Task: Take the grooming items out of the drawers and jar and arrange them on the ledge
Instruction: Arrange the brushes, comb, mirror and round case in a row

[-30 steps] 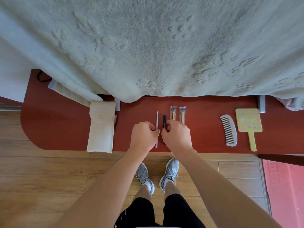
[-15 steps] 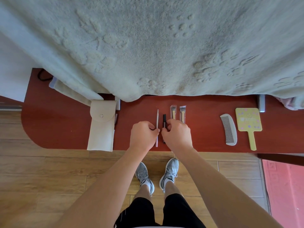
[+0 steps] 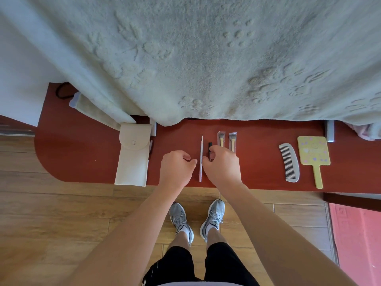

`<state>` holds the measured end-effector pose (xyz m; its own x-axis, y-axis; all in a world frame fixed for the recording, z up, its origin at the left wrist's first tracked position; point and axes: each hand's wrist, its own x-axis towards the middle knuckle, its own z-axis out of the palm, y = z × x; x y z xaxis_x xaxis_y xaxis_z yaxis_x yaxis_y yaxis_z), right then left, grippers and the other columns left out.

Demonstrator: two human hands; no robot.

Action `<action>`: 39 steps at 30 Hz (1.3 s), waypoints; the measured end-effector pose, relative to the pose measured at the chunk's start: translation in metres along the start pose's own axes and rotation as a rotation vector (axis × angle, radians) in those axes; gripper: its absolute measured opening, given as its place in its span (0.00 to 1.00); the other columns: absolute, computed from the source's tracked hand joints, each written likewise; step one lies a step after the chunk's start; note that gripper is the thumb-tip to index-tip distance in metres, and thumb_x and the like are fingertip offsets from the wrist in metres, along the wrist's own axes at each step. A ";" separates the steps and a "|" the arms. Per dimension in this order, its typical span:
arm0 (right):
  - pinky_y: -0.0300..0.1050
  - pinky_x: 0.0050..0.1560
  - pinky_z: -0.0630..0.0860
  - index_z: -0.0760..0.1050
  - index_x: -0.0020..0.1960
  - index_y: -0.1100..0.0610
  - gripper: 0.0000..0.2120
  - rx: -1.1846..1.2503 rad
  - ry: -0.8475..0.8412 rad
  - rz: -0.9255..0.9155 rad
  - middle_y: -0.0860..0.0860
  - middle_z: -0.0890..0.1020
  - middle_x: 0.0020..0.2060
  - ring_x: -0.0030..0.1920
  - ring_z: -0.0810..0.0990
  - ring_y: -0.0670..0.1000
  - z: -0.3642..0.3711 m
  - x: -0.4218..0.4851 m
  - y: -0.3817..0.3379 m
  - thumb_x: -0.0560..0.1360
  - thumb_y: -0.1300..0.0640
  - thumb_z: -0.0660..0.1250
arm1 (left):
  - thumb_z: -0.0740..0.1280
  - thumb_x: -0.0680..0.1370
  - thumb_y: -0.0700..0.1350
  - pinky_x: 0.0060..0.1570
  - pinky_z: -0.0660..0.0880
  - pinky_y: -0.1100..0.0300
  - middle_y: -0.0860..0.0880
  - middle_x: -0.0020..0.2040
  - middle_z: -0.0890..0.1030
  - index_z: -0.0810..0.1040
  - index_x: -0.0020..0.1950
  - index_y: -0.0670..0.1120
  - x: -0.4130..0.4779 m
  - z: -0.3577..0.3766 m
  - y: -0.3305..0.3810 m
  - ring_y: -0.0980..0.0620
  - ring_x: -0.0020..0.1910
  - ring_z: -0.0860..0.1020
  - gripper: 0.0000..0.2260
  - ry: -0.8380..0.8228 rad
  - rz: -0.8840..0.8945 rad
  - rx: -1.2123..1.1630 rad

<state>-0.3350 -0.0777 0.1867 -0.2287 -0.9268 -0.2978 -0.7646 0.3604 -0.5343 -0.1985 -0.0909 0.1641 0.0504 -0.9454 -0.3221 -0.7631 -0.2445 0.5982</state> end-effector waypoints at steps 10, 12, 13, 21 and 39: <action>0.39 0.48 0.76 0.76 0.65 0.56 0.18 0.027 -0.111 -0.136 0.50 0.82 0.52 0.50 0.79 0.48 0.026 0.000 -0.045 0.77 0.54 0.67 | 0.73 0.75 0.50 0.48 0.77 0.63 0.52 0.46 0.86 0.86 0.53 0.47 -0.004 -0.046 -0.040 0.54 0.45 0.83 0.10 0.112 -0.087 0.007; 0.40 0.50 0.76 0.76 0.66 0.56 0.18 0.016 -0.142 -0.181 0.51 0.81 0.53 0.51 0.79 0.49 0.032 0.003 -0.054 0.76 0.54 0.67 | 0.73 0.76 0.48 0.46 0.75 0.65 0.52 0.45 0.86 0.85 0.53 0.47 -0.005 -0.053 -0.049 0.55 0.44 0.82 0.09 0.124 -0.108 -0.002; 0.41 0.51 0.76 0.76 0.65 0.56 0.18 0.008 -0.155 -0.197 0.51 0.81 0.53 0.51 0.79 0.49 0.034 0.004 -0.059 0.76 0.54 0.67 | 0.73 0.76 0.48 0.46 0.75 0.65 0.52 0.45 0.86 0.85 0.54 0.46 -0.006 -0.056 -0.052 0.54 0.44 0.82 0.09 0.127 -0.118 -0.004; 0.42 0.52 0.73 0.75 0.66 0.55 0.19 -0.061 -0.215 -0.274 0.51 0.80 0.52 0.52 0.78 0.50 0.052 0.018 -0.082 0.76 0.54 0.67 | 0.71 0.77 0.47 0.47 0.77 0.63 0.53 0.40 0.84 0.84 0.55 0.47 -0.008 -0.068 -0.070 0.55 0.40 0.80 0.09 0.146 -0.170 -0.007; 0.43 0.41 0.75 0.73 0.69 0.46 0.25 -0.151 -0.306 -0.405 0.47 0.75 0.47 0.45 0.77 0.49 0.083 0.049 -0.103 0.72 0.53 0.68 | 0.70 0.77 0.45 0.40 0.75 0.59 0.55 0.39 0.78 0.82 0.57 0.51 0.000 -0.079 -0.081 0.53 0.40 0.77 0.10 0.082 -0.092 0.079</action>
<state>-0.2177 -0.1509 0.1615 0.2723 -0.9073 -0.3203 -0.8387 -0.0607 -0.5412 -0.0856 -0.0879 0.1732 0.1730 -0.9349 -0.3098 -0.8012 -0.3165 0.5078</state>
